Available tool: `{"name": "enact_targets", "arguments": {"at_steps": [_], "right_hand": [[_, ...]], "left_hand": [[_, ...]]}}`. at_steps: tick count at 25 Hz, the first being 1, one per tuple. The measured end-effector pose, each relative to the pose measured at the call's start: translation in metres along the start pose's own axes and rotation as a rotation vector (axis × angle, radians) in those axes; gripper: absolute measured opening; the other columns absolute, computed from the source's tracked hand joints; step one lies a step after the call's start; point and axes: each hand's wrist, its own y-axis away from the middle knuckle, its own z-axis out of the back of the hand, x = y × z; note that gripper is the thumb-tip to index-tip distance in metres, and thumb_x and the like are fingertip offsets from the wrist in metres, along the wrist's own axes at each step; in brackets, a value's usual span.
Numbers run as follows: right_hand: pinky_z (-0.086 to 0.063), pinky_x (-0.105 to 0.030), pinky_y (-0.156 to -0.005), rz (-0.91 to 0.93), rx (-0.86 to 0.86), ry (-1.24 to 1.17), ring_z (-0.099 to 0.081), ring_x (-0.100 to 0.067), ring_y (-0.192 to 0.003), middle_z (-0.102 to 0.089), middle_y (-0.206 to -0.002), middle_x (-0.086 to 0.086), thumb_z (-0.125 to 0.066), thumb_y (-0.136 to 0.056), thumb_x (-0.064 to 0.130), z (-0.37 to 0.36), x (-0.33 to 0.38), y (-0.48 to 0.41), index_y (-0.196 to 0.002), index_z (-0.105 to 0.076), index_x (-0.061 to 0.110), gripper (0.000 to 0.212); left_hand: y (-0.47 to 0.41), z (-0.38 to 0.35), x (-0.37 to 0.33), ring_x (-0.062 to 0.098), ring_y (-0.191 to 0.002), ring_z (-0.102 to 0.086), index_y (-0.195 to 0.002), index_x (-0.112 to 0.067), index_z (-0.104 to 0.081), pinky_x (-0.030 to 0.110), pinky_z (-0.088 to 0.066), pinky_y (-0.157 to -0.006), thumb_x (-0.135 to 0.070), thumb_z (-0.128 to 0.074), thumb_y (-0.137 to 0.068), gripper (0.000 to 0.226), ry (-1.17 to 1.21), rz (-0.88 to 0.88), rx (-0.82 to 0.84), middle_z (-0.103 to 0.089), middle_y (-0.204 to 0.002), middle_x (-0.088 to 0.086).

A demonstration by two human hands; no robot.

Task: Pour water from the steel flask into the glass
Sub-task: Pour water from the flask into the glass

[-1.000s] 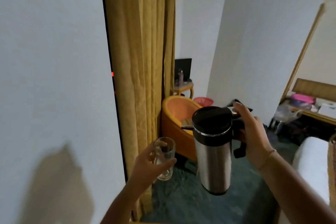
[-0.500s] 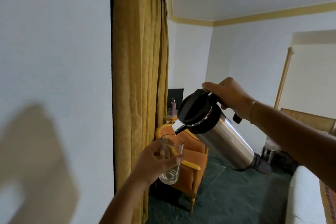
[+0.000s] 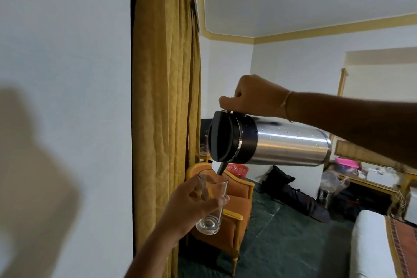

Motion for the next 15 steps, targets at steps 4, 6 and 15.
{"name": "enact_targets", "arguments": {"at_steps": [4, 6, 15], "right_hand": [[-0.028, -0.021, -0.047, 0.063, -0.006, 0.087, -0.03, -0.008, -0.025, -0.03, -0.025, 0.011, -0.059, -0.091, 0.049, 0.008, 0.011, -0.009, -0.044, -0.036, 0.018, 0.061], [-0.03, -0.021, -0.048, 0.079, -0.009, 0.113, -0.034, -0.007, -0.025, -0.032, -0.025, 0.012, -0.059, -0.091, 0.049, 0.01, 0.014, -0.013, -0.045, -0.038, 0.018, 0.059], [-0.033, -0.025, -0.049, 0.162, -0.023, 0.189, -0.034, -0.008, -0.027, -0.034, -0.026, 0.012, -0.055, -0.089, 0.056, 0.013, 0.019, -0.023, -0.045, -0.04, 0.019, 0.059]], "left_hand": [[-0.002, -0.003, -0.009, 0.019, -0.092, -0.088, -0.09, -0.046, -0.074, 0.029, -0.069, -0.075, -0.069, -0.089, -0.06, 0.041, 0.027, -0.027, 0.0, -0.085, -0.11, -0.002], [-0.003, -0.004, -0.011, 0.019, -0.093, -0.087, -0.088, -0.042, -0.074, 0.021, -0.064, -0.071, -0.069, -0.09, -0.059, 0.042, 0.041, -0.021, -0.017, -0.085, -0.111, -0.003], [-0.008, -0.005, -0.023, -0.013, -0.096, -0.077, -0.085, -0.035, -0.072, -0.001, -0.055, -0.063, -0.067, -0.09, -0.059, 0.045, 0.038, -0.006, -0.026, -0.082, -0.109, -0.022]]}}
